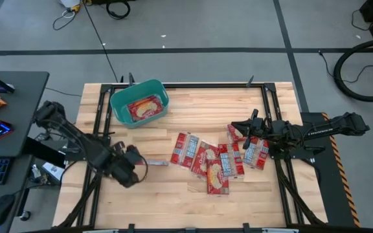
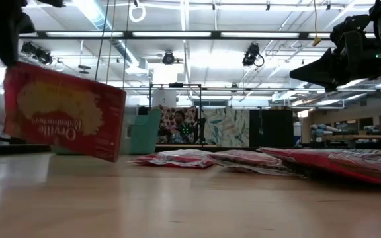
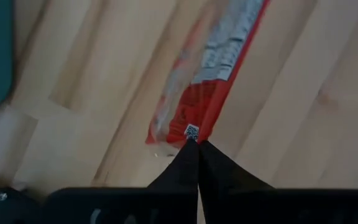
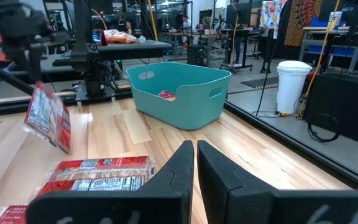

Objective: Sort popcorn bags into baskets
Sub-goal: Put the red popcorn bag into the green bin

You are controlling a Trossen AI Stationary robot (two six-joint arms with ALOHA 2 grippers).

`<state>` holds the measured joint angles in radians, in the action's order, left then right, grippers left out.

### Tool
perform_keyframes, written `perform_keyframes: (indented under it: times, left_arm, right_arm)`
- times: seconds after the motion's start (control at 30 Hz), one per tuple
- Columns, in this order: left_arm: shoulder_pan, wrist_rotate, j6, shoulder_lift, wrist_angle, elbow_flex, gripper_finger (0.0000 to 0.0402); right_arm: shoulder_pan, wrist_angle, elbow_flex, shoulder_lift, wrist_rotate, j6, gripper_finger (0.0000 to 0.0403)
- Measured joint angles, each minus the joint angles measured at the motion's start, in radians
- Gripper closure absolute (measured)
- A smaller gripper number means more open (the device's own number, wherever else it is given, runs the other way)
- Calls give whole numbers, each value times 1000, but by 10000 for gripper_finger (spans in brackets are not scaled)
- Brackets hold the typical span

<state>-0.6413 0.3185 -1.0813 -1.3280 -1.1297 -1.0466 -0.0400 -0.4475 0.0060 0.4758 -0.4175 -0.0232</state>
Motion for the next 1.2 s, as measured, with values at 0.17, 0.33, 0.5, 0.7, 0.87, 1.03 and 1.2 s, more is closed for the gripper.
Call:
perform_keyframes:
  times: [0.17,0.33,0.5,0.7,0.87,1.03,1.2]
  left_arm:
    - [56,10,51,85,-21,0,401]
    - [117,11,136,141,-23,-1,402]
    - [177,6,228,146,-27,-1,401]
    - [260,-43,292,146,-23,-4,401]
    - [325,-52,341,146,-37,-48,401]
    - [394,-32,383,146,-108,-124,401]
    - [466,-27,426,146,-157,-165,401]
  right_arm:
    - [0,0,0,0,0,0,377]
    - [0,0,0,0,0,0,377]
    - [0,0,0,0,0,0,377]
    - [0,0,0,0,0,0,377]
    - [0,0,0,0,0,0,377]
    - [0,0,0,0,0,0,377]
    - [0,0,0,0,0,0,377]
